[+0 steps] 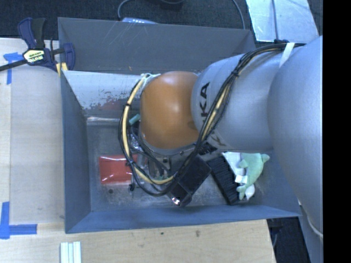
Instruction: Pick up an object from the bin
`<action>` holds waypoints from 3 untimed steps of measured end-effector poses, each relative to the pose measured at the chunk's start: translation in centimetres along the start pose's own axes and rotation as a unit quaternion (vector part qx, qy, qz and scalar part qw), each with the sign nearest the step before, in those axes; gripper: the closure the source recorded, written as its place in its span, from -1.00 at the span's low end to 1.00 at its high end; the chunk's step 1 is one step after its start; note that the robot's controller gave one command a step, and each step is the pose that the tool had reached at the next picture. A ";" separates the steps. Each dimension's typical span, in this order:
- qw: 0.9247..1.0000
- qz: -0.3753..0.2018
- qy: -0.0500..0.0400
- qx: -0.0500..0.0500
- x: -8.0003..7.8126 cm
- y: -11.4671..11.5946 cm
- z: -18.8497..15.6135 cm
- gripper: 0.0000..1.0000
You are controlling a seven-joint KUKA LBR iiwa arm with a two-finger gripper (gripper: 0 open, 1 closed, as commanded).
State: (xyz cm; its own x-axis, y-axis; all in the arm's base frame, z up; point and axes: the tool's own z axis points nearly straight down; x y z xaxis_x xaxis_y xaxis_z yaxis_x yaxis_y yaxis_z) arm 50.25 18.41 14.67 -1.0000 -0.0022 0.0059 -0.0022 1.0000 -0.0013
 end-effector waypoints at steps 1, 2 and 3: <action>1.000 0.001 -0.004 -0.001 -0.2 0.0 -0.4 -1.00; 0.999 0.033 -0.004 -0.001 -3.0 -1.0 5.9 -1.00; 0.999 0.039 0.000 0.000 -3.4 -1.3 7.7 -1.00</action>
Offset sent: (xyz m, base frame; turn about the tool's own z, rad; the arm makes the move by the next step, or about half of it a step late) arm 0.0329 -0.0125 -0.0767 0.0830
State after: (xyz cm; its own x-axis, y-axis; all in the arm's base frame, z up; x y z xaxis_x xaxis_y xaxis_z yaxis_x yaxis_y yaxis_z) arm 53.59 17.09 6.98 -0.9970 0.0766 0.0053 0.0766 0.9971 -0.0018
